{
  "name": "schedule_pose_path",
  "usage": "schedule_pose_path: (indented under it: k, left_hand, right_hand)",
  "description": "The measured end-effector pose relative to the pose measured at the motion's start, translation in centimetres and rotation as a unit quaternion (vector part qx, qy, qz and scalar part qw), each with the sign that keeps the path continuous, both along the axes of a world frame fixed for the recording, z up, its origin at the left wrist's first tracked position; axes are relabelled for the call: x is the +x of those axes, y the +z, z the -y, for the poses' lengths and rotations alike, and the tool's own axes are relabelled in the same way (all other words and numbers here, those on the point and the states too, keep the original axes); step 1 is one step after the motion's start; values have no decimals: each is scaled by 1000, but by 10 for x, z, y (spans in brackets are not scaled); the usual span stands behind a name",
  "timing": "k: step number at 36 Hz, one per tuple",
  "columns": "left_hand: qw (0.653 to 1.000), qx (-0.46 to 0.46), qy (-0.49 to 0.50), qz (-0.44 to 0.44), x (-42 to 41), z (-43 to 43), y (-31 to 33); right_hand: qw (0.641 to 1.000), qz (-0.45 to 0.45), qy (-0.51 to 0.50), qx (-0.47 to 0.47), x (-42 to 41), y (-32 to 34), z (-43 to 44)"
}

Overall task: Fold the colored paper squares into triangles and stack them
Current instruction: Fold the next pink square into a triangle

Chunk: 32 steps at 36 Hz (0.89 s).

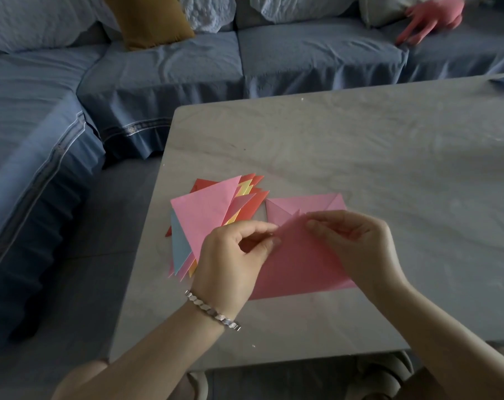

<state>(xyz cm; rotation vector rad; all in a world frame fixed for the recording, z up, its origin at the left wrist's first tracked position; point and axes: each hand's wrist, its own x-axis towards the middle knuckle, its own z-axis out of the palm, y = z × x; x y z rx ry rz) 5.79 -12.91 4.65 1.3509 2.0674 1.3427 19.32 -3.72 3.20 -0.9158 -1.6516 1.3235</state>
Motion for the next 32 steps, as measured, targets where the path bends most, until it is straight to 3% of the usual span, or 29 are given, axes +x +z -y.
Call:
schedule_pose_path:
  k: [14, 32]
  left_hand:
    - [999, 13, 2, 36, 3, 2, 4]
    - [995, 79, 2, -55, 7, -2, 3]
  right_hand:
    - [1000, -6, 11, -4, 0, 6, 3]
    - [999, 2, 39, 3, -1, 8, 8]
